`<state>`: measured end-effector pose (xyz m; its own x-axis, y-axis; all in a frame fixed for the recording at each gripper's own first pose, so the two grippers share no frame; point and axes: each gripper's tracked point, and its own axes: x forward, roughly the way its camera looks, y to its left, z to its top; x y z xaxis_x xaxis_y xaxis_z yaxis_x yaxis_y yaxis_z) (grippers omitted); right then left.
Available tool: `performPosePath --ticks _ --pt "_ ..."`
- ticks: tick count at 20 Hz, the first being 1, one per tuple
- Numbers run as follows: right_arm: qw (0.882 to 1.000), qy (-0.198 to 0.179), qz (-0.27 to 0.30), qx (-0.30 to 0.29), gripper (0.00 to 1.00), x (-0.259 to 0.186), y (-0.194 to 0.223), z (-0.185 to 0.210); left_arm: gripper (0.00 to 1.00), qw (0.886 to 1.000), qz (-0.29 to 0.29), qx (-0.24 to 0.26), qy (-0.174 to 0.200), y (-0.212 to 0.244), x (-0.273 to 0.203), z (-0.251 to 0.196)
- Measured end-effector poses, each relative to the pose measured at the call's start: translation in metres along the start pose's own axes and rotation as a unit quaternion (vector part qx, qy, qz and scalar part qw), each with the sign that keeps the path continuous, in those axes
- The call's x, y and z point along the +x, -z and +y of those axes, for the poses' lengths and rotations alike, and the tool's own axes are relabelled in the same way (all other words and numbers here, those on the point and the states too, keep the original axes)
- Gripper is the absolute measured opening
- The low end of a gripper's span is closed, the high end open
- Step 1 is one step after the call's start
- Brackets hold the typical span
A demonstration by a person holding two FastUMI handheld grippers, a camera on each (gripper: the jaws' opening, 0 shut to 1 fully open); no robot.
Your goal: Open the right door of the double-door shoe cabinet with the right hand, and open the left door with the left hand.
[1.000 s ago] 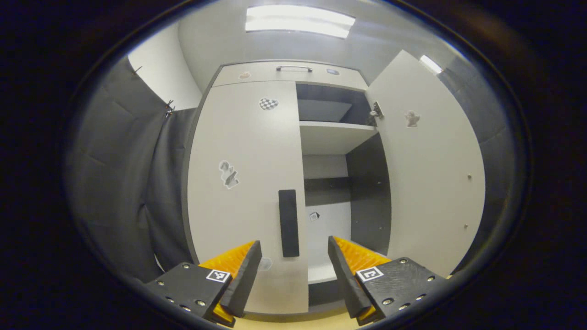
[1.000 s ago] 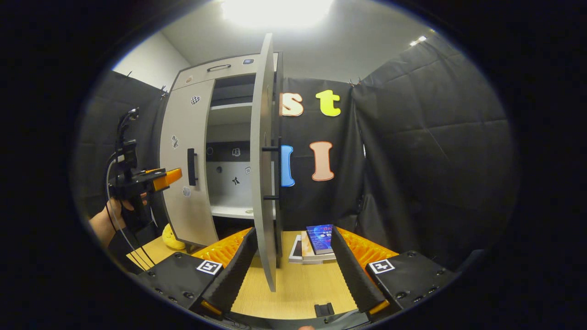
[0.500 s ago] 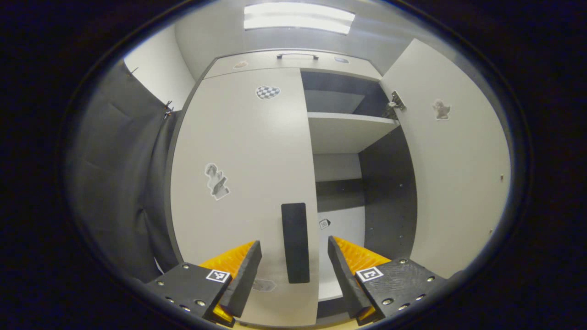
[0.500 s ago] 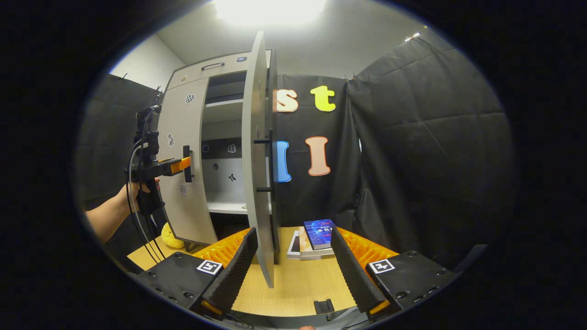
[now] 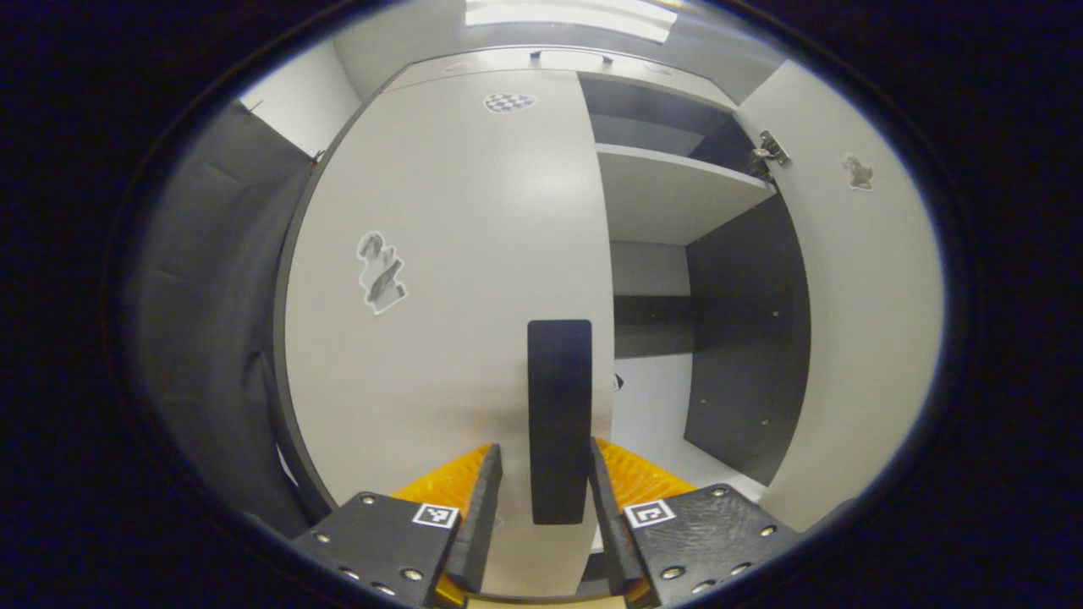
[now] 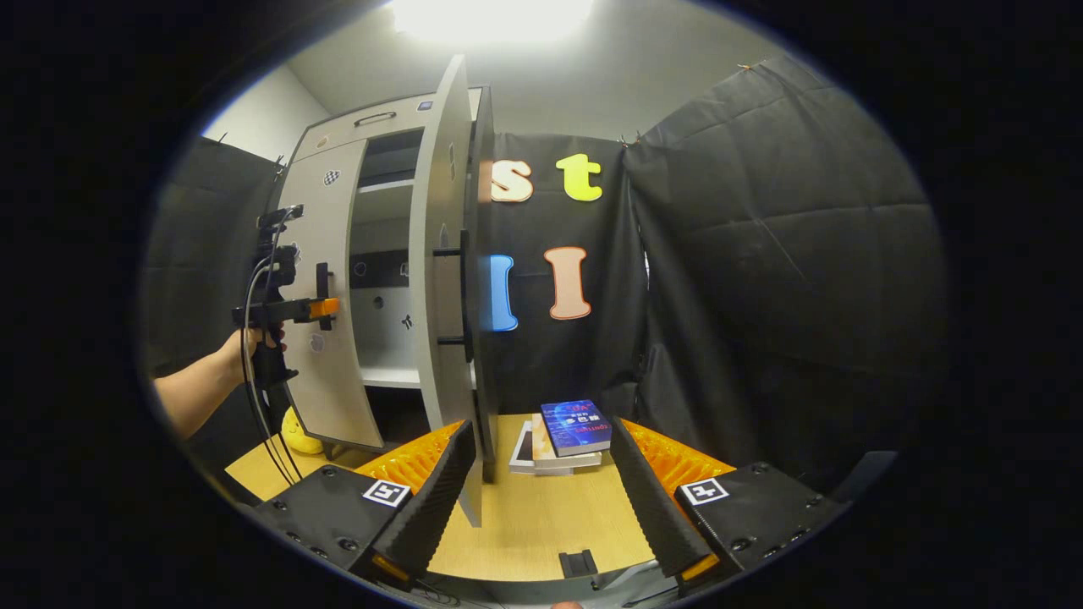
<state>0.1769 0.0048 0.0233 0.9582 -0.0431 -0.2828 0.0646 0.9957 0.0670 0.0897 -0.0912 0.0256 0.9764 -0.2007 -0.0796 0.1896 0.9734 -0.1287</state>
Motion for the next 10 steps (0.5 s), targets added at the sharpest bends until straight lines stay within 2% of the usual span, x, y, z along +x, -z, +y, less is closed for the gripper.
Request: performPosePath --ticks 2,4,6,7,9,10 --pt "1.0 0.0 -0.005 0.005 1.0 0.0022 -0.0019 -0.0005 0.51 1.0 0.001 0.004 0.017 0.0009 -0.0004 -0.006" --pt "1.0 -0.002 -0.009 0.007 1.0 0.005 -0.0032 0.0011 0.27 1.0 0.007 0.019 0.007 0.0035 0.0026 -0.001" --pt "1.0 -0.009 -0.01 0.003 1.0 0.0057 -0.0038 0.0023 0.25 1.0 0.01 0.017 0.006 0.0039 0.0021 0.0007" --pt "1.0 -0.012 -0.011 0.0 1.0 0.0054 -0.0035 0.0019 0.18 1.0 0.012 0.011 0.007 0.0041 0.0015 0.0002" --pt "1.0 -0.026 -0.015 0.0 1.0 0.0074 -0.0049 0.0048 0.16 1.0 0.013 -0.007 0.008 0.0057 0.0016 0.0019" --pt "0.999 -0.034 -0.017 0.001 0.96 0.0091 -0.0045 0.0078 0.12 1.0 0.014 -0.012 0.01 0.0032 0.0002 0.0017"
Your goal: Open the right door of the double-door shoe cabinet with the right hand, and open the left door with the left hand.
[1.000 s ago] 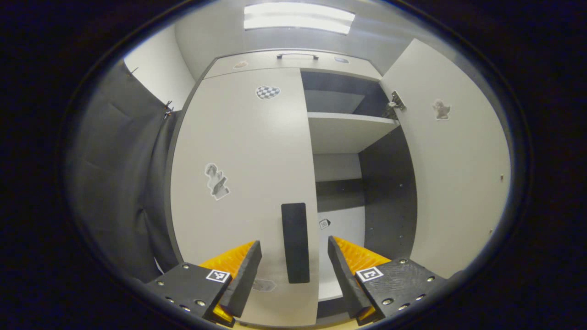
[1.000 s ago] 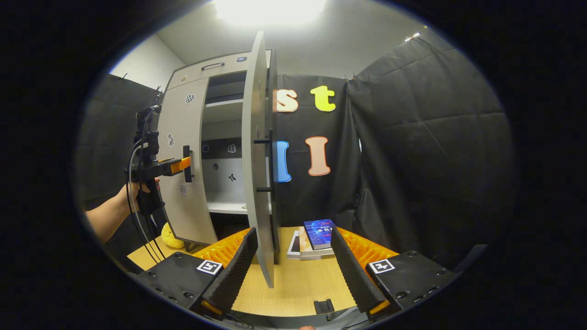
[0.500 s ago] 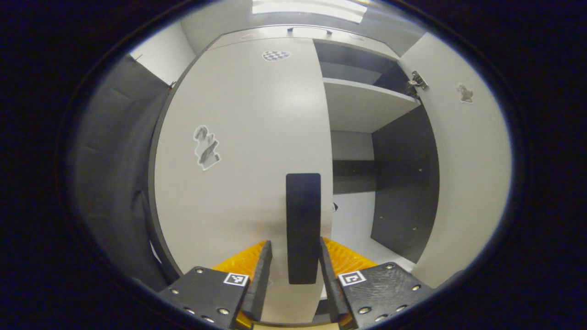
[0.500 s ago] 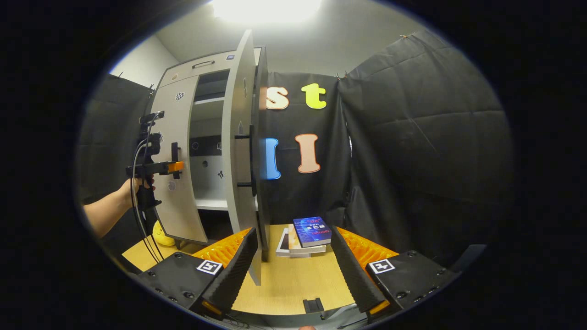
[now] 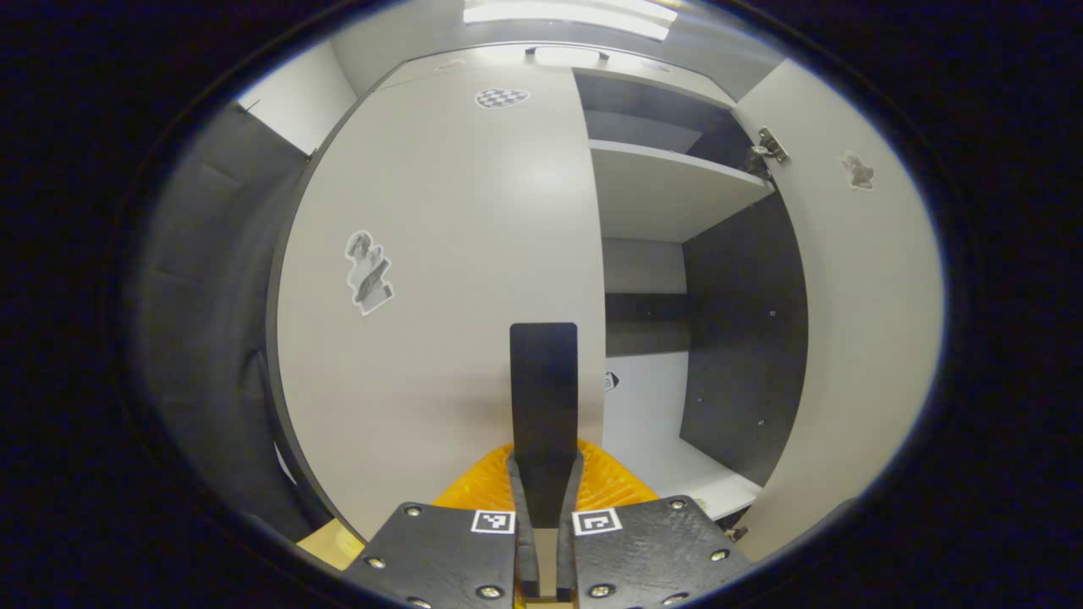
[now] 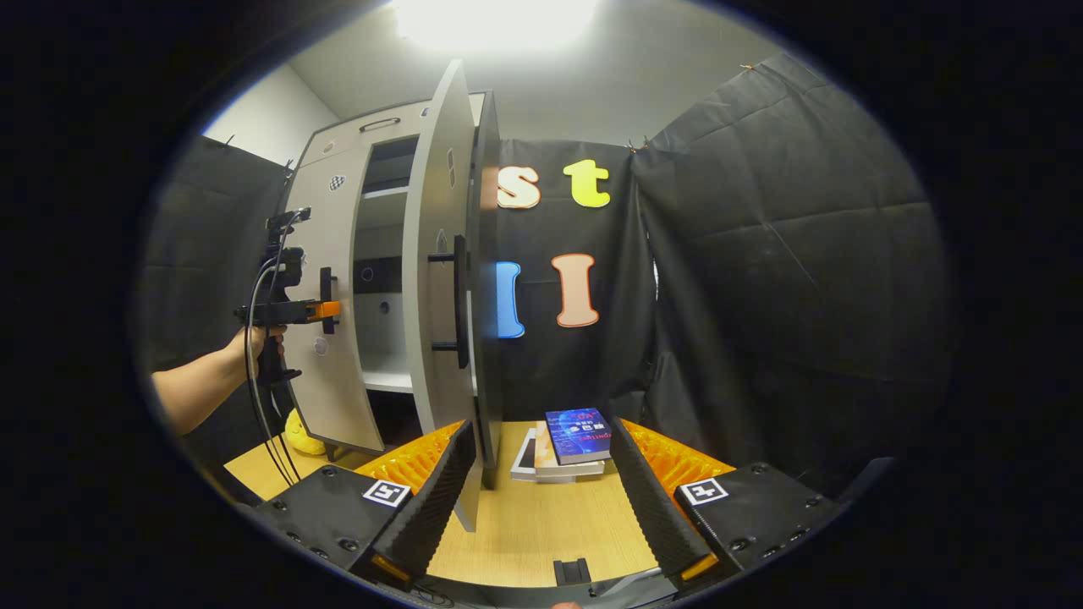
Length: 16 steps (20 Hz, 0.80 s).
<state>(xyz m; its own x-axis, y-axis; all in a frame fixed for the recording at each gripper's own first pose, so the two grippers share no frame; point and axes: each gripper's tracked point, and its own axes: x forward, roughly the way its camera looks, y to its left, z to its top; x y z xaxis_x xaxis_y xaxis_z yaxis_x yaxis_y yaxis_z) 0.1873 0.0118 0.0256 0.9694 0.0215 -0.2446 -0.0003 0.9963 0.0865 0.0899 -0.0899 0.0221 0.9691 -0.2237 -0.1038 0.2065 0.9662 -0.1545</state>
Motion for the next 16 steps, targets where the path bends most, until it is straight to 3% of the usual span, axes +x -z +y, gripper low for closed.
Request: performPosePath --ticks 7,13,14,16 --pt "0.998 -0.057 0.001 0.002 0.99 0.002 0.0 0.024 0.1 1.0 0.003 0.009 0.009 -0.004 0.0 0.0" --pt "0.997 -0.08 -0.003 0.004 0.99 -0.007 0.0 0.061 0.12 0.999 0.003 0.003 0.032 -0.01 0.003 0.005" --pt "0.996 -0.085 -0.003 0.005 0.95 -0.008 0.001 0.07 0.12 0.999 0.005 0.002 0.038 -0.01 0.003 0.005" --pt "0.996 -0.09 0.001 0.003 0.99 -0.012 0.002 0.084 0.12 0.999 0.005 -0.003 0.048 -0.013 0.005 0.006"
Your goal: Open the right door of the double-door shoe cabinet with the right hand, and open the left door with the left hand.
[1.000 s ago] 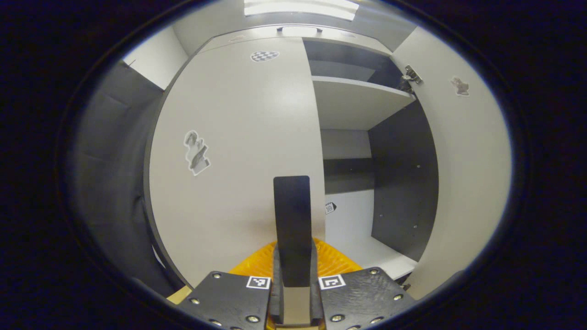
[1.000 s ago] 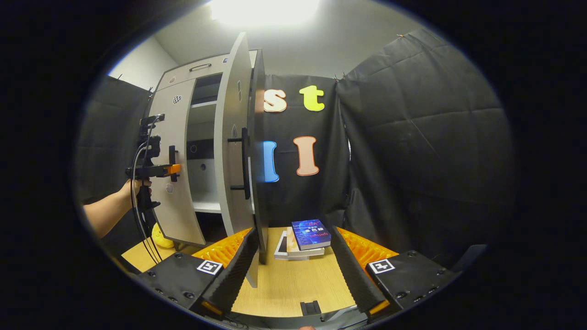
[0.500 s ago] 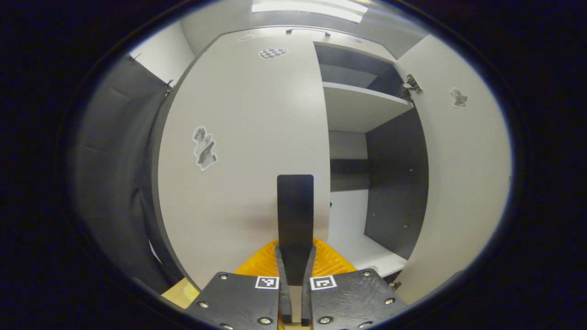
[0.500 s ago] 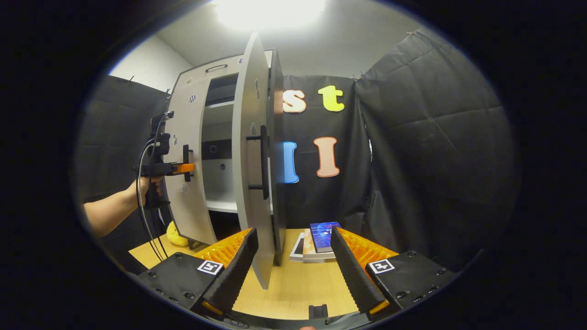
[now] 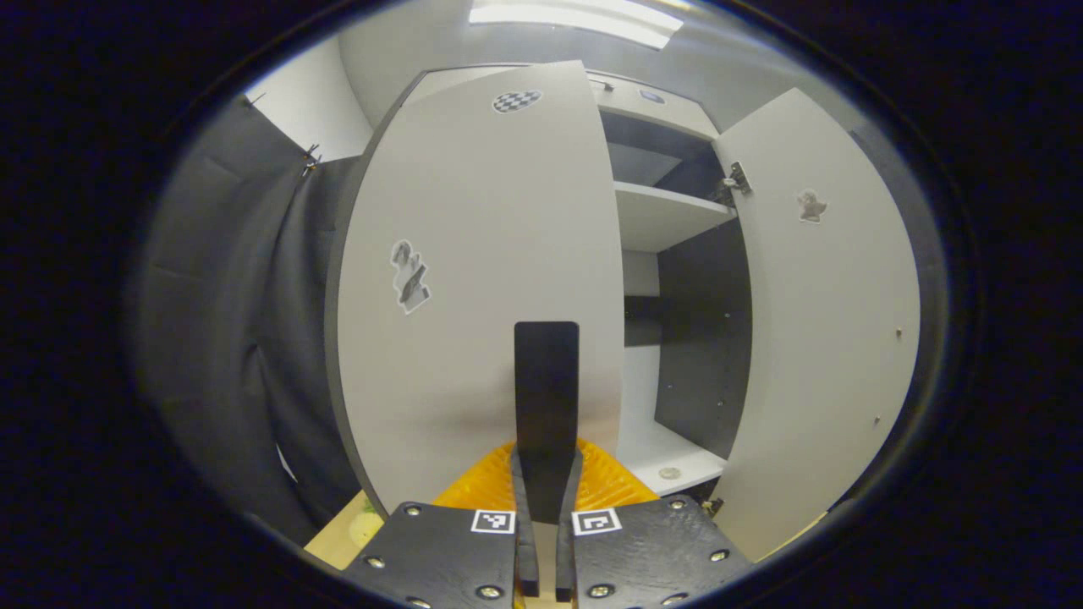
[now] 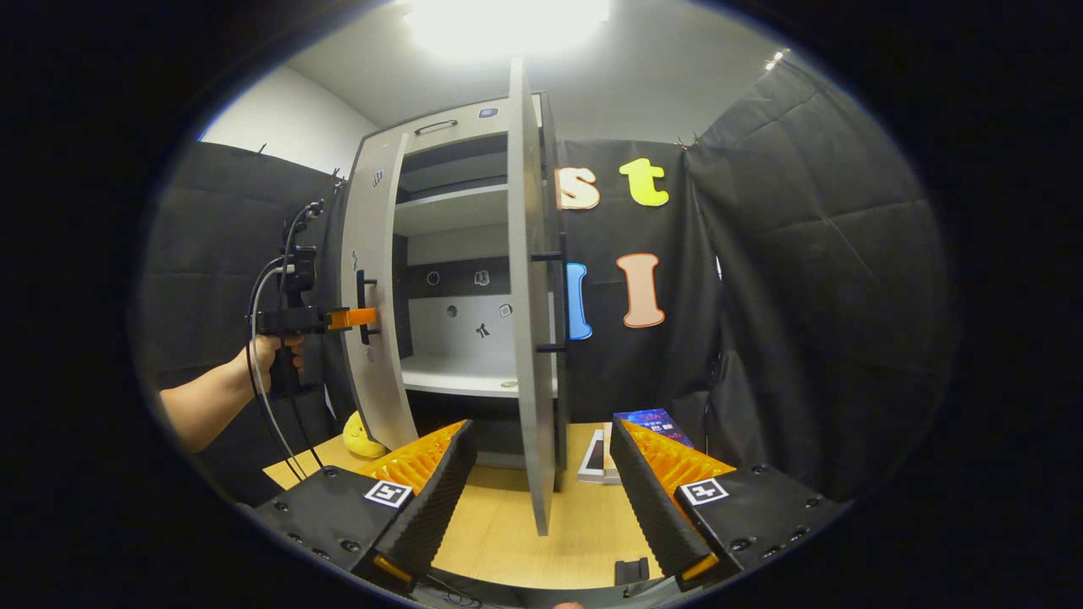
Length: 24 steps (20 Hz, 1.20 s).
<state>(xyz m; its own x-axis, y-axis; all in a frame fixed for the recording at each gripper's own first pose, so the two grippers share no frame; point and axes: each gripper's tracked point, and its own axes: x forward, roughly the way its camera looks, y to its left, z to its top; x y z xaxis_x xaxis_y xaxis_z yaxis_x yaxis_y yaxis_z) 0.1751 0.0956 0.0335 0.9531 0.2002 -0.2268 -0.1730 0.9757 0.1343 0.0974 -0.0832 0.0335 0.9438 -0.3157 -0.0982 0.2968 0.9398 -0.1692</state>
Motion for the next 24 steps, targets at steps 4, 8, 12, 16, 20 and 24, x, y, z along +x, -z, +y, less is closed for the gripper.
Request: performPosePath --ticks 4,8,12,16,20,24 --pt "1.0 -0.014 0.001 -0.008 0.99 -0.007 -0.002 0.032 0.1 1.0 -0.004 -0.005 0.014 -0.003 -0.001 0.004" --pt "1.0 -0.025 -0.001 -0.016 0.99 -0.012 -0.006 0.058 0.12 1.0 -0.002 -0.012 0.022 -0.003 -0.002 0.007" --pt "0.999 -0.041 -0.001 -0.011 0.99 -0.011 -0.007 0.078 0.11 1.0 0.0 -0.004 0.021 -0.004 -0.004 0.011" --pt "0.998 -0.055 -0.001 -0.011 0.99 -0.01 -0.007 0.1 0.09 1.0 0.004 0.009 0.02 -0.001 -0.008 0.018" --pt "0.998 -0.067 0.008 -0.019 0.99 -0.012 0.001 0.117 0.1 1.0 0.003 0.007 0.01 -0.002 -0.01 0.022" --pt "0.997 -0.073 0.015 -0.013 0.99 -0.013 0.005 0.128 0.08 1.0 0.004 0.022 -0.008 -0.001 -0.012 0.034"
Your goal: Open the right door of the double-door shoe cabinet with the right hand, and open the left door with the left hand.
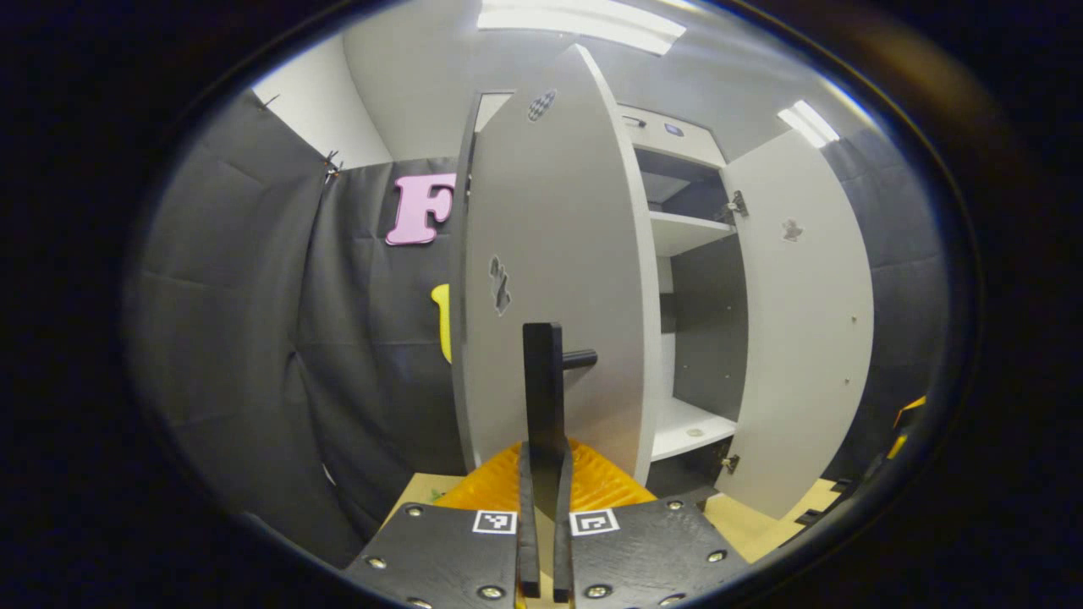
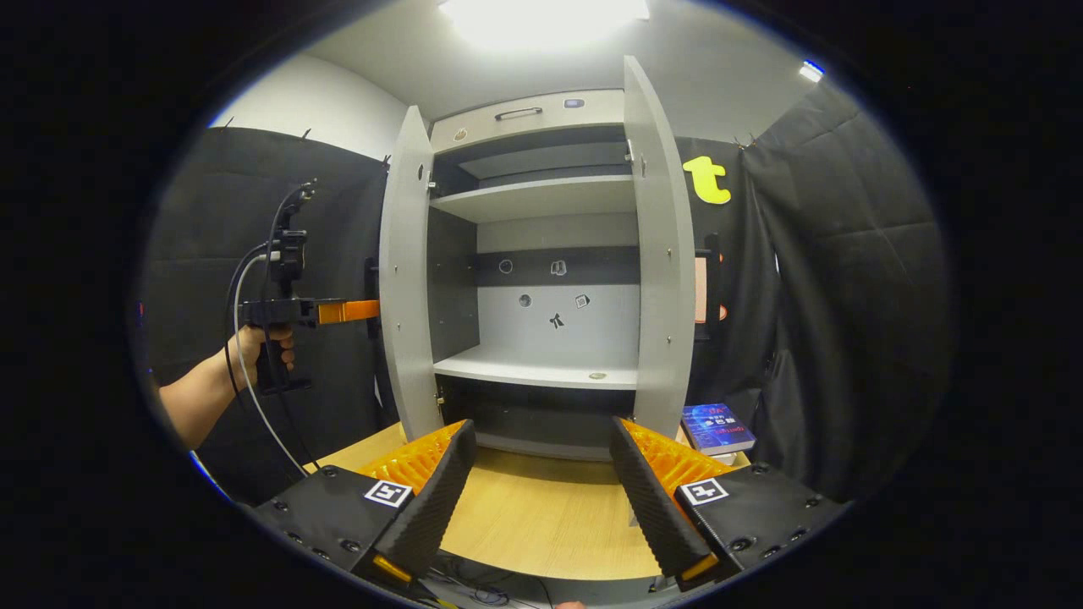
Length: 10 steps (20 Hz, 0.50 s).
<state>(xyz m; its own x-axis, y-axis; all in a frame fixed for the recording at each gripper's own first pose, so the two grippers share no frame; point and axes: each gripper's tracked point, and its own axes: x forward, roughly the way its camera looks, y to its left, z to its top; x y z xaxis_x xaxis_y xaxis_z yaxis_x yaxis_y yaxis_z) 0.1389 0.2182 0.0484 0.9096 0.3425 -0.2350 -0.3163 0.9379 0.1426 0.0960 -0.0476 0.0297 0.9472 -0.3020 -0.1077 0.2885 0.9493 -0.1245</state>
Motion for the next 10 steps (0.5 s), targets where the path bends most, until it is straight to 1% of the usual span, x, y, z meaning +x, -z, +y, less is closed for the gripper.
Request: performPosePath --ticks 1,2,3,4,7,8,9,10 --pt "1.0 -0.002 0.002 0.002 0.99 0.0 0.001 0.002 0.1 1.0 0.0 0.003 -0.005 0.0 0.0 0.004" --pt "1.0 -0.004 0.005 0.003 0.95 0.0 0.002 0.003 0.08 1.0 -0.002 0.006 -0.009 -0.001 -0.001 0.006" --pt "1.0 -0.005 0.007 0.001 0.99 0.0 0.003 0.005 0.07 1.0 -0.005 0.007 -0.013 -0.002 -0.001 0.008" --pt "1.0 -0.007 0.009 -0.001 0.95 0.0 0.003 0.006 0.09 1.0 -0.008 0.009 -0.018 -0.002 0.0 0.011" --pt "1.0 -0.018 0.014 -0.007 0.95 0.005 0.006 0.021 0.09 0.999 -0.01 0.013 -0.034 -0.003 0.001 0.021" --pt "1.0 -0.02 0.015 -0.009 0.99 0.005 0.006 0.023 0.09 0.999 -0.012 0.017 -0.049 -0.004 0.0 0.027" --pt "1.0 -0.024 0.015 -0.008 0.95 0.005 0.005 0.026 0.07 0.997 -0.013 0.024 -0.068 -0.004 -0.001 0.036" --pt "0.999 -0.029 0.013 -0.007 0.95 0.005 0.003 0.029 0.06 0.995 -0.015 0.027 -0.091 -0.005 0.0 0.047"
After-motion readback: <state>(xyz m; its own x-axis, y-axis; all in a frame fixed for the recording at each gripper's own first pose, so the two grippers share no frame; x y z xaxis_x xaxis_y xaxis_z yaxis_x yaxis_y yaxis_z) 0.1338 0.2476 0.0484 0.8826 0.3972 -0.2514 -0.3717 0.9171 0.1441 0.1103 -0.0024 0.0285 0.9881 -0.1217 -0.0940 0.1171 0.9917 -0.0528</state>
